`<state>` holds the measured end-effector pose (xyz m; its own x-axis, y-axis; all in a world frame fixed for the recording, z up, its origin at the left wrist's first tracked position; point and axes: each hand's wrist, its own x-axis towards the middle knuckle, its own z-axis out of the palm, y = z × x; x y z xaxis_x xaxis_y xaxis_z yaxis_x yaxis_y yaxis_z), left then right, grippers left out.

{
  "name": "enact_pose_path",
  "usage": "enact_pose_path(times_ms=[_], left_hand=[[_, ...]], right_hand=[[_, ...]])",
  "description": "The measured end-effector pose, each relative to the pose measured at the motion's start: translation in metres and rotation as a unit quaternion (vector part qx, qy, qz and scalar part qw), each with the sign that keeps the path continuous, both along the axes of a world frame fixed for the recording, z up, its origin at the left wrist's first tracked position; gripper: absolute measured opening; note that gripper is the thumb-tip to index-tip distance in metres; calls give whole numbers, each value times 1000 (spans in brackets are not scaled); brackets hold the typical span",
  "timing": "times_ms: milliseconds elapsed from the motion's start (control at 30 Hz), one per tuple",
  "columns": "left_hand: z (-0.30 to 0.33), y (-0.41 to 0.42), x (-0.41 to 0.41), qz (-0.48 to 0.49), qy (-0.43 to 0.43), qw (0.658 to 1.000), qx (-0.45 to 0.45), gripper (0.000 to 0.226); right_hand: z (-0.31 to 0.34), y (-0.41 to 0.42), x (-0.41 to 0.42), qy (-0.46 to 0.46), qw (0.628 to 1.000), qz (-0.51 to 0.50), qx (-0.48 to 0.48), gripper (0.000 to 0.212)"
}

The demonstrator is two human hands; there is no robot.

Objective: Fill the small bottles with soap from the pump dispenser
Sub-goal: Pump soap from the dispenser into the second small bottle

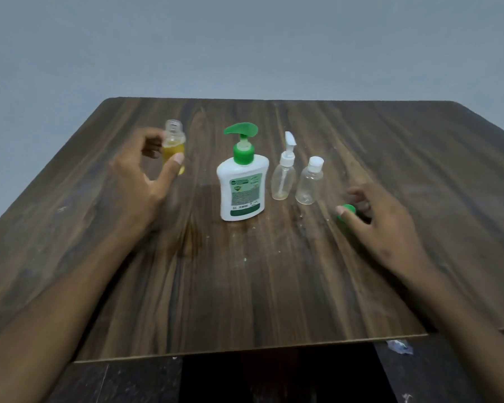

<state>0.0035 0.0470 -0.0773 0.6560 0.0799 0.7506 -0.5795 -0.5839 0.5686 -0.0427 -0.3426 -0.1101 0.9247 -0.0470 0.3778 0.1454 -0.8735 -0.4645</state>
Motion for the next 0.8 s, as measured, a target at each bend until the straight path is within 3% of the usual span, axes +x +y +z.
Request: enact_pose_path(times_ms=[200, 300, 367, 433, 500, 667, 800], left_hand=[[24, 17, -10, 20, 14, 994, -109, 20], [34, 21, -34, 10, 59, 985, -160, 48], [43, -15, -64, 1, 48, 980, -191, 41], [45, -77, -106, -48, 25, 990, -129, 26], [43, -133, -128, -98, 18, 991, -89, 26], [10, -204, -92, -174, 176, 968, -39, 24], [-19, -229, -51, -219, 222, 950, -31, 25]], right_hand=[[-18, -9, 2, -23, 999, 30, -15, 35], [-17, -9, 0, -25, 999, 29, 2, 31], [-11, -11, -3, -29, 998, 26, 47, 30], [-5, -13, -8, -39, 994, 32, 95, 32], [4, -16, -16, -37, 986, 46, 155, 39], [47, -41, -27, -44, 982, 87, 163, 48], [84, -53, -27, -38, 983, 122, 135, 39]])
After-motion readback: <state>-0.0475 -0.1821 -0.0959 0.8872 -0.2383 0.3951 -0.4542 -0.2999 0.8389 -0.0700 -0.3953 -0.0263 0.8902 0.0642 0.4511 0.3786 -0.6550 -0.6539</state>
